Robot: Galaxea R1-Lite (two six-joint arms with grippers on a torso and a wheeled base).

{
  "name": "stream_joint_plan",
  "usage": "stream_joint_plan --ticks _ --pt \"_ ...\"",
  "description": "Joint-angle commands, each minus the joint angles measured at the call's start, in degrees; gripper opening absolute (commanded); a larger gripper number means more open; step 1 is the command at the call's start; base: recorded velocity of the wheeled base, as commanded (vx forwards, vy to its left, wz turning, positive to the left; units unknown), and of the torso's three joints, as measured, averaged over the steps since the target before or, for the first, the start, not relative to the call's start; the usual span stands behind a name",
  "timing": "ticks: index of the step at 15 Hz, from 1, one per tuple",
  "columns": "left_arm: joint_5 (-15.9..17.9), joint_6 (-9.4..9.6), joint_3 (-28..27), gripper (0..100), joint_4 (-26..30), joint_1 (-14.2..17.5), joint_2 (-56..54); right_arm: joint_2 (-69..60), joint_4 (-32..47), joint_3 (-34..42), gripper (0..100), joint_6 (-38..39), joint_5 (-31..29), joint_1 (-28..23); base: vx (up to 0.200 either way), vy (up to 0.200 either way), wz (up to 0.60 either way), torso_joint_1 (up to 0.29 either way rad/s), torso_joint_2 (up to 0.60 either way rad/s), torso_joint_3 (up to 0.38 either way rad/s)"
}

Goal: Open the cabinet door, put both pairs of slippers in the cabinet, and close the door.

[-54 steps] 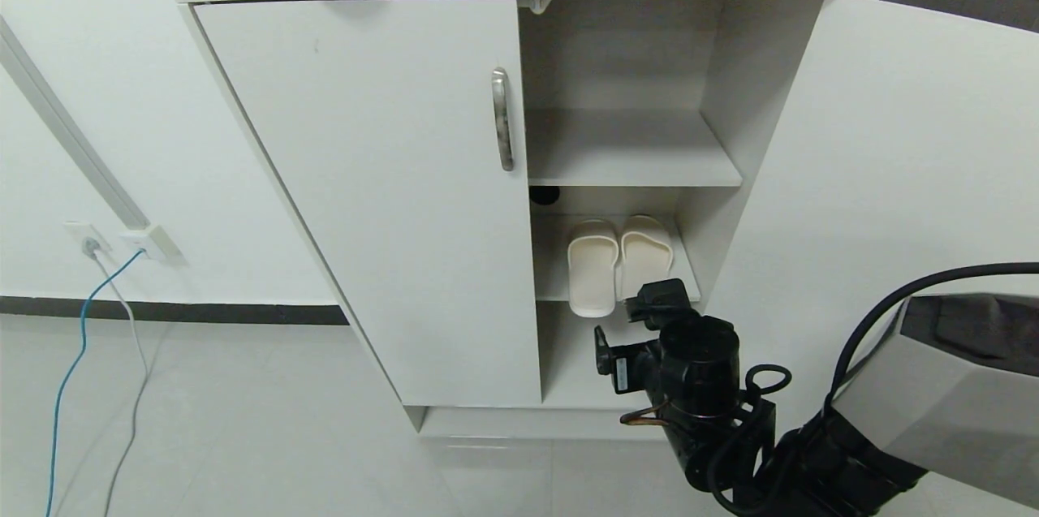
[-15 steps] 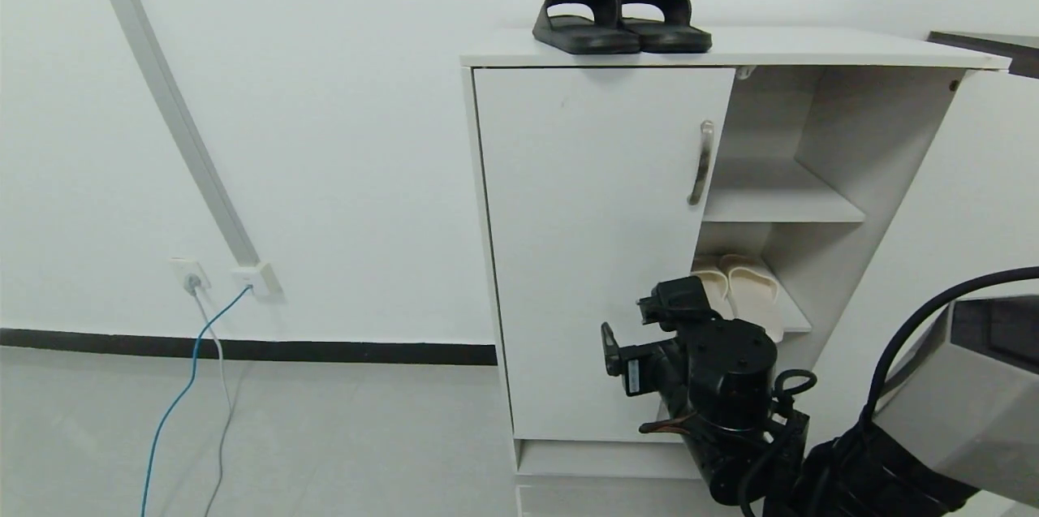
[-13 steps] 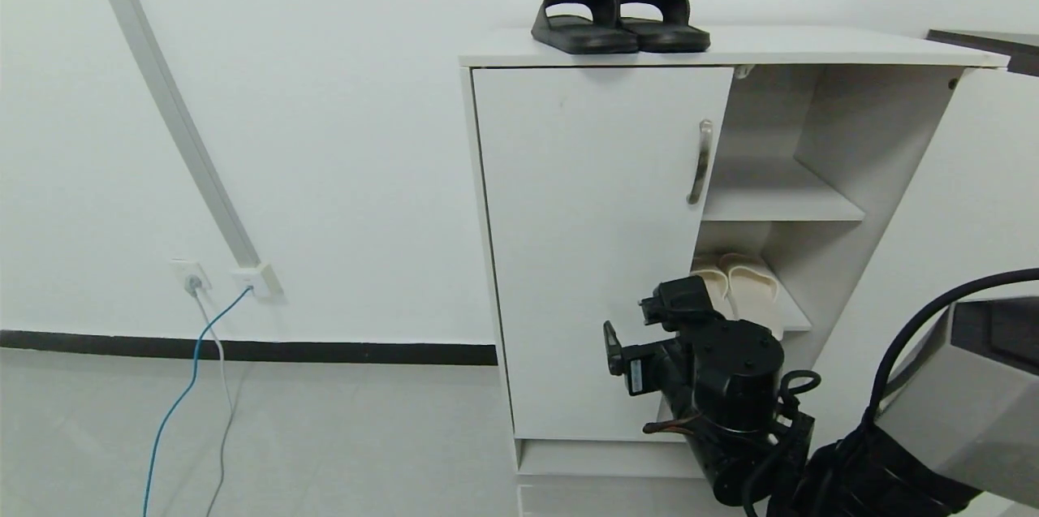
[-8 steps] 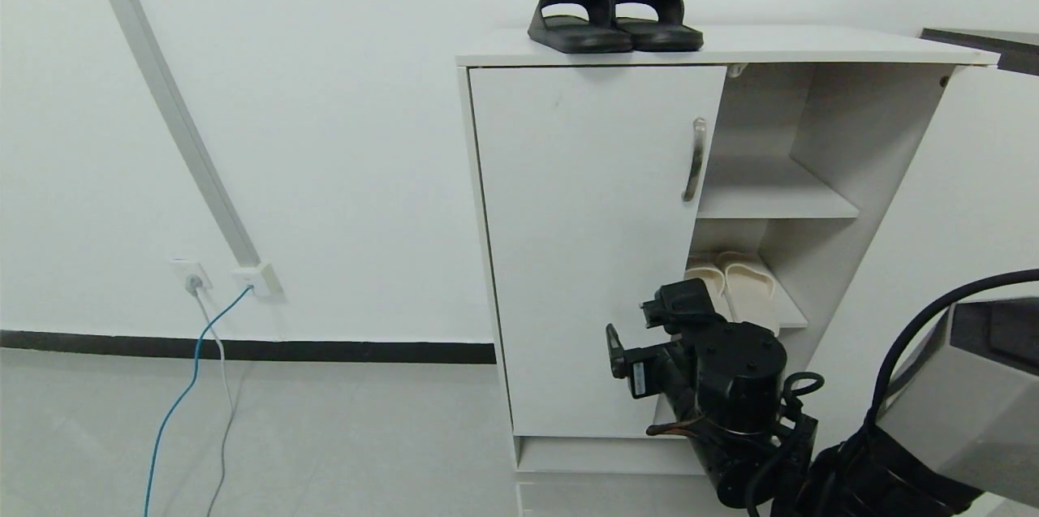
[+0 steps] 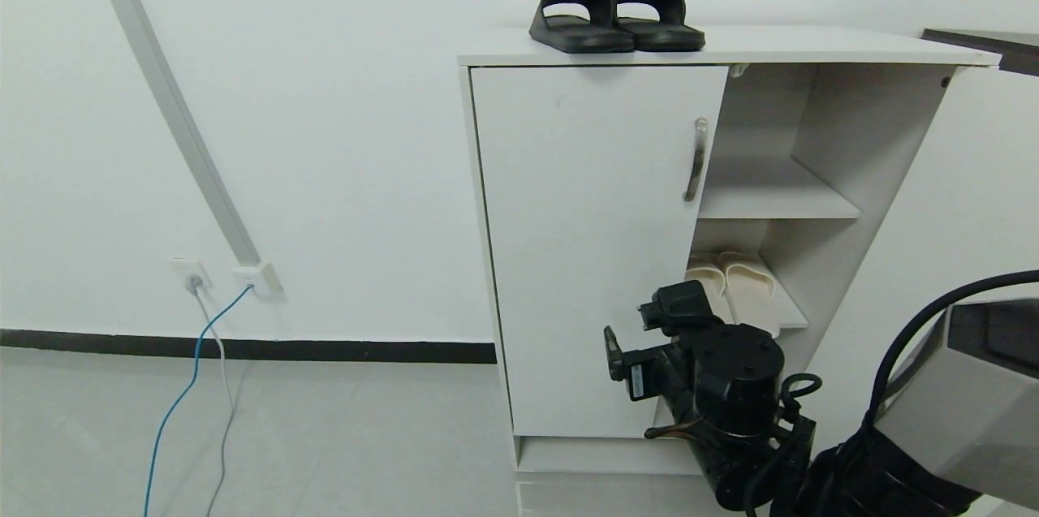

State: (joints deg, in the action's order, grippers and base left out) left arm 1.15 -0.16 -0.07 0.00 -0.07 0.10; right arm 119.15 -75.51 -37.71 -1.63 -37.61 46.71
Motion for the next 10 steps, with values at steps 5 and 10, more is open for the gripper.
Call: stream_joint_plan --ticks 5,10 --pt "0.00 -0.02 -0.01 0 0.00 -0.01 -0.01 0.20 0.10 0.00 100 -0.04 -0.01 0.04 0.000 0.000 0.00 -0.001 -0.03 -0.038" --pt "0.00 -0.02 -0.01 0 0.00 -0.01 -0.01 0.20 0.19 0.09 100 -0.04 -0.01 0.13 0.000 0.000 0.00 0.023 -0.36 -0.345"
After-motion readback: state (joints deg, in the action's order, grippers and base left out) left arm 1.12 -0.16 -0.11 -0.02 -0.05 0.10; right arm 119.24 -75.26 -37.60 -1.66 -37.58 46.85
